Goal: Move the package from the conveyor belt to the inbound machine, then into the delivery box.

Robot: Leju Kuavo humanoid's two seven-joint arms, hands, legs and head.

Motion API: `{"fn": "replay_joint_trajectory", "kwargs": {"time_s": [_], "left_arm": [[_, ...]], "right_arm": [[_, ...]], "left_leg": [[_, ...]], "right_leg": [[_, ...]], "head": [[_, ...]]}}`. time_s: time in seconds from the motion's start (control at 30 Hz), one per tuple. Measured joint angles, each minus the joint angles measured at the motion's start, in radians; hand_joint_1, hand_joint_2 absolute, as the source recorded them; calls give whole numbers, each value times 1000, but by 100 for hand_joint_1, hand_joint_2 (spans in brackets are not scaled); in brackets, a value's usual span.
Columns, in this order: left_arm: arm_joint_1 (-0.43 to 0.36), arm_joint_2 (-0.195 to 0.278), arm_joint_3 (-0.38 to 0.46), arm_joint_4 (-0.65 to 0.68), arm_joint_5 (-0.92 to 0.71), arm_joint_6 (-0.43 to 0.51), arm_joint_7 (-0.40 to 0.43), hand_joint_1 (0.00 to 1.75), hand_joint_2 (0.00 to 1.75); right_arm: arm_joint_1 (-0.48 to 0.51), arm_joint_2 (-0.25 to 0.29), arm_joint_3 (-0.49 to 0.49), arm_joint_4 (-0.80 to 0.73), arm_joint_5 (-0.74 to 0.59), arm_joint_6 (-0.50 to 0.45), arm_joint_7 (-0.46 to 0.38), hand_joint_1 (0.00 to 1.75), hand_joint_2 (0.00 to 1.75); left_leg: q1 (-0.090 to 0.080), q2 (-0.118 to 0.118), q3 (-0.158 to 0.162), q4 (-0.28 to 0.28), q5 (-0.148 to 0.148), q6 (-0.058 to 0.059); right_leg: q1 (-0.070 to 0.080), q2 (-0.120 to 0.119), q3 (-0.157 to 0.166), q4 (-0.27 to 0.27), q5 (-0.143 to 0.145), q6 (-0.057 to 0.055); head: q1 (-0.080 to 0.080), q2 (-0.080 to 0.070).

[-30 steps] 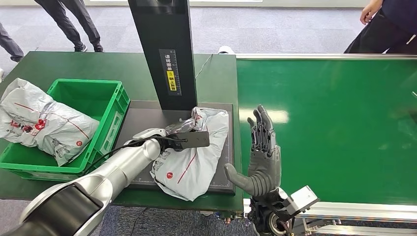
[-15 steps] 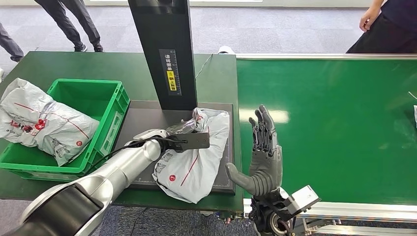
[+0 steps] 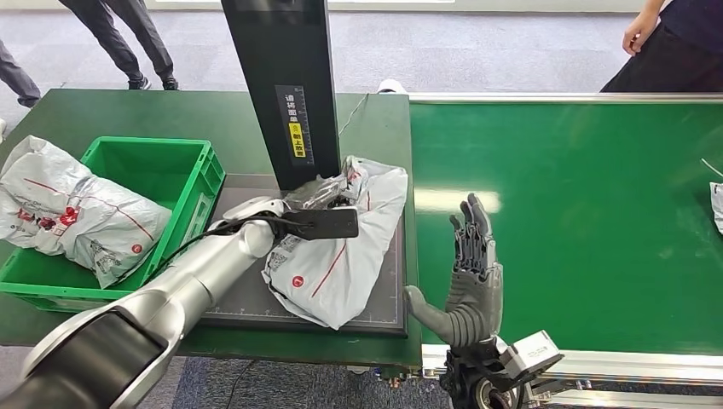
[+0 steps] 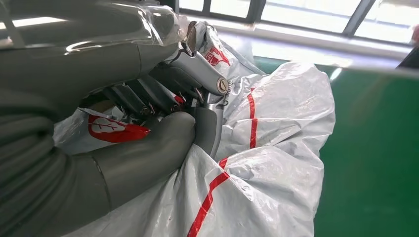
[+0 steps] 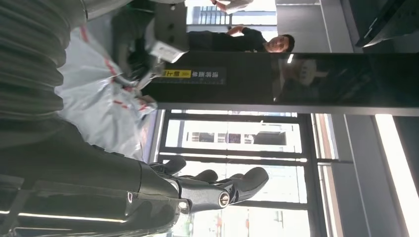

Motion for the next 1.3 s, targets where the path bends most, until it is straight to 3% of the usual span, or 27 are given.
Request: {"fn": "replay_joint_trajectory", "kwargs": {"time_s": [0.17,0.37,0.8,0.97,1.1,1.3], "left_arm": [[11,79,-1,-189,27,-13,42,175,175],[10,134,2,-357,61,-30,116,175,175],[144,287,50,-595,33,16,108,174,175],[240,362,104,-681,27,48,110,174,175],[363,412,200,-777,-3,75,112,174,175],[579,427,395,-940,-85,94,101,173,175]], "right_arm": [[40,0,-26,-36,5,-7,0,0,175],[44,8,-48,-49,6,4,0,0,175],[55,19,-81,-58,20,-2,0,0,175],[77,19,-102,-80,22,-8,0,0,175],[97,21,-119,-105,30,-16,-1,0,175],[133,28,-140,-148,44,-31,6,0,175]], "left_leg": [[0,0,0,0,0,0],[0,0,0,0,0,0],[0,1,0,0,0,0],[0,2,-1,0,0,0],[0,4,0,-1,0,0],[0,5,-1,-1,-1,0]], "right_leg": [[0,0,-1,0,0,0],[0,0,0,0,0,0],[0,1,-1,0,0,0],[0,1,-1,0,0,0],[0,4,-2,0,-1,0],[0,4,-2,0,-2,0]], "head": [[0,0],[0,0],[0,0],[0,0],[0,0],[-1,0]]}}
